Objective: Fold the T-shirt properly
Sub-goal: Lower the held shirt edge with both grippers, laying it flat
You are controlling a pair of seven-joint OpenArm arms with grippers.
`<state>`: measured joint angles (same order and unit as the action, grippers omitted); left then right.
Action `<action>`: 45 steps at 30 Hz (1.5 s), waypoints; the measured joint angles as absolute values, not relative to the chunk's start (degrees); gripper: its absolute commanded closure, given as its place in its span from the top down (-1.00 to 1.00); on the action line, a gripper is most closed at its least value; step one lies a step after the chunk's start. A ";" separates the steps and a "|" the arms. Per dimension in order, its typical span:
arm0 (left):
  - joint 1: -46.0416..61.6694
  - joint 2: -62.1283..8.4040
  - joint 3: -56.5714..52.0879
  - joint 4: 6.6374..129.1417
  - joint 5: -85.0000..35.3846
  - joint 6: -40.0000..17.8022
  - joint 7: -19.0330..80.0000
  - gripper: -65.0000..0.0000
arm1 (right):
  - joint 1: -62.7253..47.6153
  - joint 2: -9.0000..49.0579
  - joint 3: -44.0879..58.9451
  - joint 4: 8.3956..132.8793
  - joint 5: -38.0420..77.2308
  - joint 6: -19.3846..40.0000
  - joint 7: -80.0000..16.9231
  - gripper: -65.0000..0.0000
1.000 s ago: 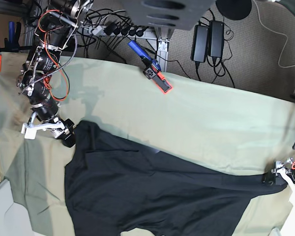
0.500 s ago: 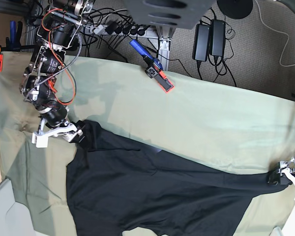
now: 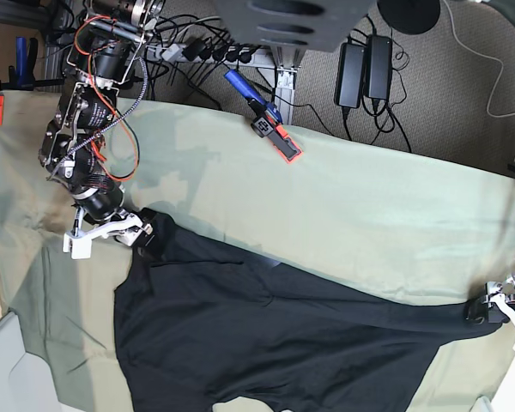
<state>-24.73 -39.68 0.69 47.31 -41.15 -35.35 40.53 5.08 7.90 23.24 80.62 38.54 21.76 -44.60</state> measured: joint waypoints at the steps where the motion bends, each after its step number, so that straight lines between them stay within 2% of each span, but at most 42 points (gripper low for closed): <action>1: -24.75 -39.68 0.69 47.31 -41.15 -35.38 40.53 0.47 | 5.08 7.90 23.79 80.62 38.50 21.76 -44.58 0.34; 13: -24.75 -39.68 0.69 47.31 -41.19 -35.35 40.53 0.47 | 3.99 7.94 23.53 79.53 37.67 21.78 -43.94 0.34; 22: -24.75 -39.68 0.69 47.31 -41.21 -35.35 40.53 0.47 | 4.12 7.92 16.71 79.48 37.47 21.78 -42.26 0.34; 31: -23.79 -39.66 0.69 47.31 -41.21 -35.35 40.53 0.47 | 4.14 4.97 16.36 79.48 36.62 21.78 -40.66 0.33; 32: -23.64 -39.66 0.69 47.31 -41.08 -35.38 40.60 0.47 | 4.12 4.91 16.34 79.48 36.60 21.78 -40.16 0.25; 33: -23.53 -39.66 0.69 47.31 -41.04 -35.38 40.71 0.47 | 4.12 4.91 16.25 79.48 36.58 21.78 -39.97 0.07; 36: -23.66 -39.66 0.69 47.31 -41.23 -35.35 40.69 0.47 | 4.08 4.91 16.25 79.37 34.50 21.78 -38.59 -0.78; 37: -23.68 -39.66 0.69 47.31 -41.71 -35.35 40.69 0.47 | 4.10 4.93 16.25 79.35 33.85 21.78 -38.48 -1.00; 45: -23.66 -39.66 0.69 47.31 -41.87 -35.35 40.47 0.47 | 4.29 6.33 17.80 79.37 33.26 21.78 -39.40 -1.00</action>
<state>-23.66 -39.66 0.69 47.31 -41.87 -35.35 40.47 4.29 6.33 17.80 79.37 33.26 21.78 -39.40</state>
